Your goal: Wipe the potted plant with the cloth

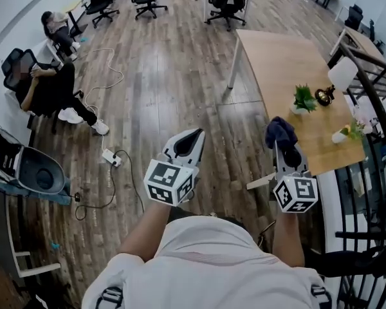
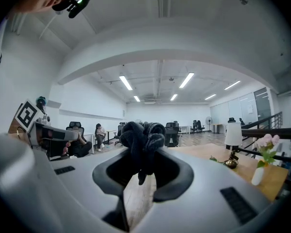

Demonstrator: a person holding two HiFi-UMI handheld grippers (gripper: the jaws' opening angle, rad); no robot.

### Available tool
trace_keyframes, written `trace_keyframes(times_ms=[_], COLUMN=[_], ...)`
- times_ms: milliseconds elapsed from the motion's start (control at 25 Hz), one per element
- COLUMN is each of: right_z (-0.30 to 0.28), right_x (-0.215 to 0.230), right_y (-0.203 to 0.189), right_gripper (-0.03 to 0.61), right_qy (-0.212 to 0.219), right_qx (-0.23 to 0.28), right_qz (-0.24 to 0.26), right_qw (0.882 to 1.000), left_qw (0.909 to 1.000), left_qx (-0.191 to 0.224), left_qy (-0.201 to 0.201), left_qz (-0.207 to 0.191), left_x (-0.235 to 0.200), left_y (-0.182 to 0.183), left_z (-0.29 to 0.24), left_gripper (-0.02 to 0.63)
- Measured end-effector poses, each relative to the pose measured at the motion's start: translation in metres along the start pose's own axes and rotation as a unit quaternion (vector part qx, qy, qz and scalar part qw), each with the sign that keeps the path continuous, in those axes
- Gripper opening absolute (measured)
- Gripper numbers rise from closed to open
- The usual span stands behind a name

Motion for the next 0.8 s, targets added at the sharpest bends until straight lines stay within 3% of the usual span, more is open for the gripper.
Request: trace_keyframes(times_ms=[400,600,800], right_z=[-0.043,-0.069,-0.117], right_x=[0.091,0.126,0.14], right_y=[-0.022,-0.028,-0.016], right_gripper=[0.14,0.14,0.14], right_qy=[-0.074,-0.14,-0.193], right_qx=[-0.027,-0.044,-0.056], right_qz=[-0.02,-0.022,-0.02], right_qw=[0.997,0.989,0.979], left_qw=[0.9962,0.9887,0.9777], left_qx=[-0.036,-0.053,-0.066], left_qy=[-0.077,-0.138,-0.198], left_qz=[0.014,0.025,0.023], left_x=[-0.006,-0.026,-0.063], left_y=[-0.013,-0.018,0.001], left_z=[-0.131,-0.203,-0.273], left_gripper=[0.017,0.017,0.016])
Point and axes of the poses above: the fingertips, and each gripper's own axes: z backward along the fingers, x to its right, y out of its top, the point moved 6 cm from there along z, backward along the fingers, and after that the axes turned 8 degrees about -y, right-handed, at the moved point
